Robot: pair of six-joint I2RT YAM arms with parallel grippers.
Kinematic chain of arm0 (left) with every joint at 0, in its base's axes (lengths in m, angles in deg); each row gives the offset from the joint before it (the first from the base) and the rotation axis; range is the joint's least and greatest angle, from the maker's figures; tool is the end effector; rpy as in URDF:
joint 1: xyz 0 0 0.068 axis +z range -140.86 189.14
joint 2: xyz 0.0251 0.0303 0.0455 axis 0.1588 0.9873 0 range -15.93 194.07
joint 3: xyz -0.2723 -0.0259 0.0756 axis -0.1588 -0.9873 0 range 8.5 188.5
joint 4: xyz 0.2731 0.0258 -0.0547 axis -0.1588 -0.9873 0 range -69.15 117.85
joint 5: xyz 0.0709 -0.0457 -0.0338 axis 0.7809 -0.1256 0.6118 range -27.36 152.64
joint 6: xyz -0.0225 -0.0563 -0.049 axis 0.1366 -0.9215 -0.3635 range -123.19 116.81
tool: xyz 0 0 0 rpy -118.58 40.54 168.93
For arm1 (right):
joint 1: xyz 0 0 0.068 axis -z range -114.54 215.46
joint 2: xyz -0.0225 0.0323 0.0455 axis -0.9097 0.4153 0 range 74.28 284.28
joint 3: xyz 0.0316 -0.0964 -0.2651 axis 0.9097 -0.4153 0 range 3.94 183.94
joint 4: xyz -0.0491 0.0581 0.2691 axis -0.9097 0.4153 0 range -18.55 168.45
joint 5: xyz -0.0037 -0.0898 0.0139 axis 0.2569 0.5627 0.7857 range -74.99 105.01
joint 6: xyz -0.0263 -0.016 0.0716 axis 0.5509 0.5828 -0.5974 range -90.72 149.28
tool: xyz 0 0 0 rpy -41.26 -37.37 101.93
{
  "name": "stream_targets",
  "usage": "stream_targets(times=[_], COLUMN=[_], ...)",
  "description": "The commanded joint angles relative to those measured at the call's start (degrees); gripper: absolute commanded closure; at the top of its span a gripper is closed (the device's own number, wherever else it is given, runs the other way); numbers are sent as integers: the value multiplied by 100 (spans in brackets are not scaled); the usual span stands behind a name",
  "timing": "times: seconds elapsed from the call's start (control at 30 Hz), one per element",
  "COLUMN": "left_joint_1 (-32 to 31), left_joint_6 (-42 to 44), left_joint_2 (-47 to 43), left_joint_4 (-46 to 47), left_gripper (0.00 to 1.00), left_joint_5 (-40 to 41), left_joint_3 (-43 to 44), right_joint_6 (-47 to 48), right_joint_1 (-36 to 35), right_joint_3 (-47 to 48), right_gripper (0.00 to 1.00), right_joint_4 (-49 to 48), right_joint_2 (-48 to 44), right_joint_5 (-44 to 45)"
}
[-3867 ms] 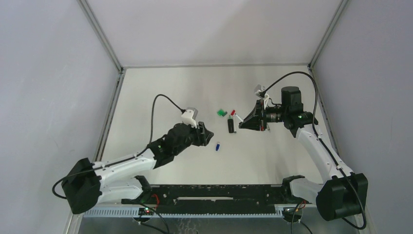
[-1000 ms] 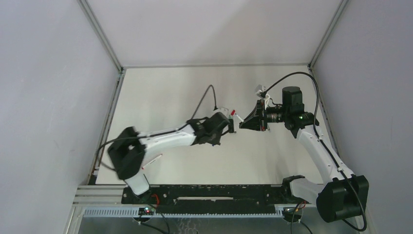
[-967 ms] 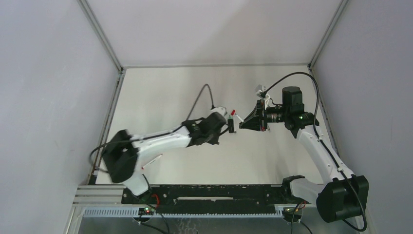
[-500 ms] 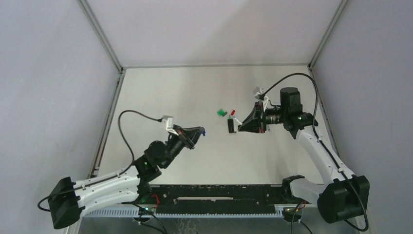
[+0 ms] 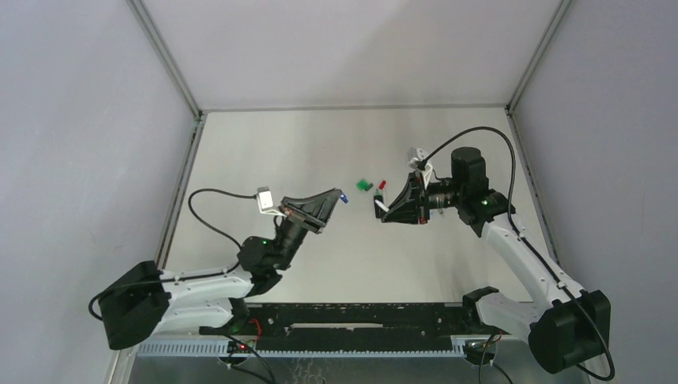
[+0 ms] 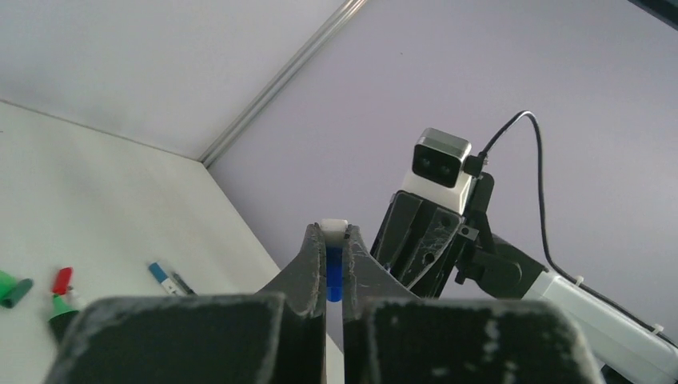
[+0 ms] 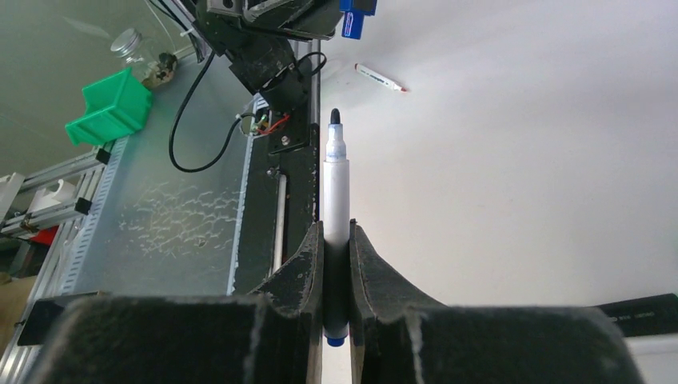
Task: Insert the pens into the pen caps
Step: Insert the pen cap onto the pen.
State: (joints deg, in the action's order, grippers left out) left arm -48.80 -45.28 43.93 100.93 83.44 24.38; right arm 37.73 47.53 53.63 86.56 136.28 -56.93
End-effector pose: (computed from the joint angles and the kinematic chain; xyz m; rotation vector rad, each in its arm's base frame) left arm 0.1437 -0.1847 0.2774 -0.1968 1.1870 -1.3615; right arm 0.2143 0.1359 0.3154 -1.1629 1.5435 1.3679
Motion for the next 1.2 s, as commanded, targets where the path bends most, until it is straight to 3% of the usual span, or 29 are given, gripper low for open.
stream_targets(times=[0.0, 0.17, 0.47, 1.17], left_joint_1=[-123, -201, -241, -245], left_joint_6=[-85, -137, -336, -721], left_joint_2=[428, 799, 1153, 1531], left_joint_4=[800, 796, 817, 825], left_gripper=[100, 100, 100, 100], left_joint_5=[162, 412, 500, 527], left_joint_3=[727, 1117, 1312, 1488], right_joint_6=[-809, -1436, -1949, -2180], right_joint_1=[-131, -292, -307, -315], right_joint_3=[-202, -424, -428, -487], right_gripper=[100, 100, 100, 100], right_joint_4=[-1011, -1673, -1893, -2105], right_joint_2=[-166, -225, -302, -339], right_joint_5=[267, 638, 919, 883])
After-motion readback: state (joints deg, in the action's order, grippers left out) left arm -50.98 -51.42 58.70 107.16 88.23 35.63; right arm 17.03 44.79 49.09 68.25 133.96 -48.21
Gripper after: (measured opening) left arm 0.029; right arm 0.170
